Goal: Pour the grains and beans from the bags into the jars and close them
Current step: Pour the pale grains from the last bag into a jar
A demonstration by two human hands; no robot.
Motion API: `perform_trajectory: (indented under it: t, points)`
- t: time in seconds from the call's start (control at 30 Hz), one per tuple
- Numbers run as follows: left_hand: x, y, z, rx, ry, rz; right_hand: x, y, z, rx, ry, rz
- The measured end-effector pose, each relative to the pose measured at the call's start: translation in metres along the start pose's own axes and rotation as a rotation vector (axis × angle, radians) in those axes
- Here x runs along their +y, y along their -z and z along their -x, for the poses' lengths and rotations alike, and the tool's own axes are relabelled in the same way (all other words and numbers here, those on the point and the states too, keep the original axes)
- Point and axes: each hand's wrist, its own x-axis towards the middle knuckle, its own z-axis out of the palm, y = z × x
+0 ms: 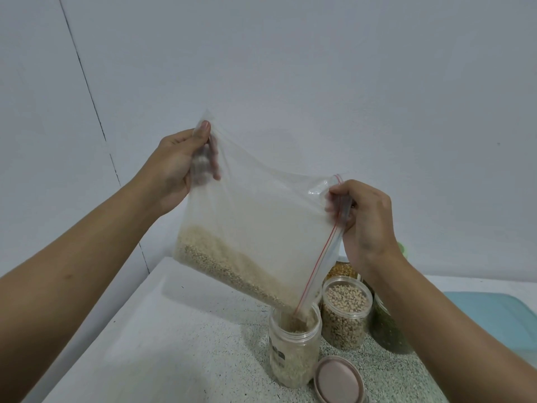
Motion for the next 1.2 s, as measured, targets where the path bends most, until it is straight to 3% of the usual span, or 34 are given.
perform_trajectory:
  t: [1.2]
  points:
    - [0.0041, 0.0017, 0.0004, 0.004, -0.015, -0.035, 0.0028, -0.0038, -0.0027, 0.003, 0.015, -0.008]
